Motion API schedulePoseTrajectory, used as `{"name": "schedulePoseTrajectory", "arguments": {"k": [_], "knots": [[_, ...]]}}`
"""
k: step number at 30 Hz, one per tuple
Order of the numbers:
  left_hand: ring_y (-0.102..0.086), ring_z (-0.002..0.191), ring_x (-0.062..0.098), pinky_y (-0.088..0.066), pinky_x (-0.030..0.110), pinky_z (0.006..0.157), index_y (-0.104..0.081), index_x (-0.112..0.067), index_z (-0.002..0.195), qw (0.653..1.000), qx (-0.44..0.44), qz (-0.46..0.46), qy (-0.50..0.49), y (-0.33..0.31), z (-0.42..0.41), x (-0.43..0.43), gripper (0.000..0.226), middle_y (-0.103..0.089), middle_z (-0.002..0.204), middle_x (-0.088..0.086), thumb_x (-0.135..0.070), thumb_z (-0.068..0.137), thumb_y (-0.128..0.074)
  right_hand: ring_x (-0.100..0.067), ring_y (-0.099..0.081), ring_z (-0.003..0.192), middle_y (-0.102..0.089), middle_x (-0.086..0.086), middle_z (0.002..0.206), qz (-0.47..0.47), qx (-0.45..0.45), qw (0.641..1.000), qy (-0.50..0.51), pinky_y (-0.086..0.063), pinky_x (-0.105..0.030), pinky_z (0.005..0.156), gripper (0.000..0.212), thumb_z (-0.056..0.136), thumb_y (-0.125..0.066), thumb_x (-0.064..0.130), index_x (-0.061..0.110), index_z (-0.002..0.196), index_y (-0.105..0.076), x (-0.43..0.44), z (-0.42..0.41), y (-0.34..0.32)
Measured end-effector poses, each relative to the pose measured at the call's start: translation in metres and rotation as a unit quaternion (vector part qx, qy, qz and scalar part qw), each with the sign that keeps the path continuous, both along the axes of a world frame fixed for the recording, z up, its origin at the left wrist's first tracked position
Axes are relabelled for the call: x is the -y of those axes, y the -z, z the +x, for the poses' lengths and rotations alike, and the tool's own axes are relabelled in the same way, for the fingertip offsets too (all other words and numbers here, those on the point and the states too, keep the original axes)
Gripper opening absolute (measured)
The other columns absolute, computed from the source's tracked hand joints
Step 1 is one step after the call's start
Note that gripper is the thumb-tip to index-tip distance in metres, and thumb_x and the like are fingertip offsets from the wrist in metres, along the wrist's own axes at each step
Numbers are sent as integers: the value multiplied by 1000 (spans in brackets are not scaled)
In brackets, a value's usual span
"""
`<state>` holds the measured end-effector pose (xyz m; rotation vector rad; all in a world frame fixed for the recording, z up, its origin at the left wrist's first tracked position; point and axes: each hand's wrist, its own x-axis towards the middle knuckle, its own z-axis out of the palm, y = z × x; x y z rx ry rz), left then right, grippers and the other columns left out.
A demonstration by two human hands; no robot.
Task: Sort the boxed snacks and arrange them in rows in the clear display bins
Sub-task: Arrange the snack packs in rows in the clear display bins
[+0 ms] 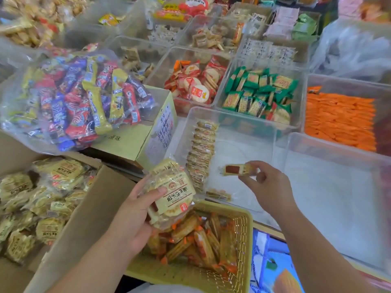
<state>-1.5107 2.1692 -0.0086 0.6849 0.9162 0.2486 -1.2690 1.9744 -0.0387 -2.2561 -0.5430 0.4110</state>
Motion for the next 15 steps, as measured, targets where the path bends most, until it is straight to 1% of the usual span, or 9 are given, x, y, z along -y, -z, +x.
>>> {"name": "schedulePoseTrajectory", "arguments": {"k": [1,3,5,6,9,11,12,13,15], "knots": [[-72,109,42,-60,60,79,-65,-33,133,1000,0,1,-2,1,1,-1,71,-73,125,16,-11,70,-89,-6,-49,59,-49,14,65,-54,51,997,-28,-32,-15,50,22,80,-81,45,35,97,-74,-5,5,3],[-72,109,41,-60,60,79,-65,-34,132,1000,-2,6,-4,4,2,-2,77,-73,125,15,-13,64,-92,-12,-51,71,-47,10,80,-154,137,975,-83,-39,-24,56,29,79,-75,56,29,91,-76,-16,14,11],[-72,110,40,-60,59,78,-63,-34,135,1000,-5,10,-9,5,2,-5,82,-73,125,14,-15,60,-93,-21,-51,86,-48,2,92,-228,208,941,-137,-48,-33,69,29,81,-73,51,23,90,-76,-30,20,23],[-72,110,40,-60,58,77,-62,-34,136,1000,-5,10,-15,7,1,-6,82,-73,125,14,-13,63,-92,-23,-51,91,-49,-1,97,-260,215,927,-161,-50,-35,73,28,83,-72,46,20,92,-74,-37,23,29],[-72,111,38,-62,53,75,-58,-32,141,999,-5,12,-31,11,-3,-9,75,-72,127,15,-13,73,-83,-24,-57,97,-49,-4,99,-331,151,906,-218,-46,-32,72,27,90,-66,37,13,104,-65,-57,24,50],[-72,111,38,-62,54,75,-58,-31,141,999,-4,9,-35,12,-5,-8,75,-72,127,15,-12,73,-81,-25,-60,97,-52,-3,99,-363,91,888,-268,-44,-31,72,31,92,-64,37,13,111,-62,-64,21,62],[-72,111,38,-62,54,75,-58,-32,141,999,-4,8,-36,12,-6,-8,76,-73,127,14,-12,72,-82,-25,-59,98,-57,-5,104,-370,58,880,-292,-45,-32,74,35,93,-64,40,13,115,-61,-66,19,67],[-72,110,38,-62,54,75,-58,-33,140,999,-4,8,-35,12,-7,-7,78,-73,126,13,-13,69,-83,-24,-58,99,-61,-6,110,-364,24,879,-307,-45,-32,76,39,93,-64,43,14,118,-61,-67,18,71],[-73,110,37,-62,54,74,-58,-35,140,999,-5,9,-37,12,-8,-6,81,-74,126,12,-15,67,-85,-21,-57,96,-64,-6,117,-311,-64,901,-297,-43,-30,74,40,94,-63,46,17,121,-59,-67,17,74]]}}
